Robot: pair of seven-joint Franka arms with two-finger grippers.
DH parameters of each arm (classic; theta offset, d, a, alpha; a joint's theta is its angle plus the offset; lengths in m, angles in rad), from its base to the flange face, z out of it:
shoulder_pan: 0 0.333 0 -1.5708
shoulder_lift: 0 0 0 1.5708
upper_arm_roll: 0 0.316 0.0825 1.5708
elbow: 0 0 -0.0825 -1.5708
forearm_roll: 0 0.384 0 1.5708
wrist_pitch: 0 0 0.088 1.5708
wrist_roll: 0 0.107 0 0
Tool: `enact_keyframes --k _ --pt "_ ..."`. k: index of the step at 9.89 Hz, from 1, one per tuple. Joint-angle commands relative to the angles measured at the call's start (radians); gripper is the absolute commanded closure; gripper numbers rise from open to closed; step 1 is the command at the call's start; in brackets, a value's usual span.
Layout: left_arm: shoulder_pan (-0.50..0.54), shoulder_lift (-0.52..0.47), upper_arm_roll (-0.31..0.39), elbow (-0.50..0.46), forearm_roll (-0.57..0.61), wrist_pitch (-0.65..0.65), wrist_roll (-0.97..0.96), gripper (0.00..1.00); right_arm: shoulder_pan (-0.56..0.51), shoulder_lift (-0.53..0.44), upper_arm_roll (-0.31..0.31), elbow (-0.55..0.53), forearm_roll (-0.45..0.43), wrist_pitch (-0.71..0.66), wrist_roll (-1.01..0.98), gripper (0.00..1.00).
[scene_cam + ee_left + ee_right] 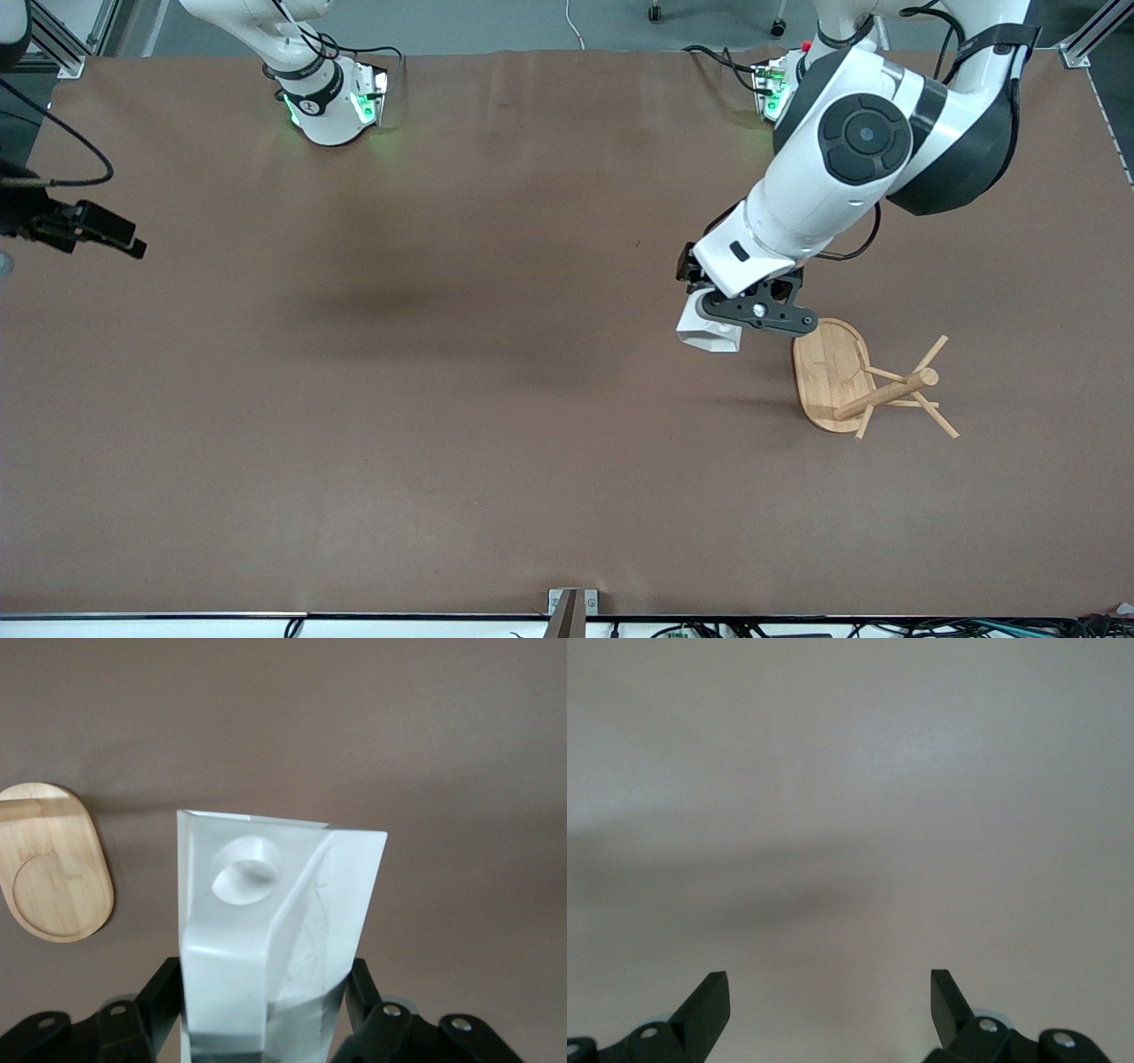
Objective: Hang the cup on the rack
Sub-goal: 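Lower the cup's handle hole onto a rack peg with the left gripper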
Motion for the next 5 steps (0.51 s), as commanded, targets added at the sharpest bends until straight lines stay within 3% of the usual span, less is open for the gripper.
enact_keyframes --k 1,3,5 --pt "0.023 -0.020 -0.004 -0.072 0.021 -0.001 -0.064 1.00 -0.041 0.001 0.006 0.089 -0.038 -0.054 0.008 0.00" --pt "0.058 -0.031 -0.007 -0.080 0.021 0.001 -0.092 1.00 -0.042 0.003 -0.031 0.160 -0.025 -0.145 0.000 0.00" --pt "0.064 -0.025 -0.005 -0.082 0.021 0.013 -0.092 1.00 -0.032 0.003 -0.030 0.166 -0.043 -0.144 -0.046 0.00"
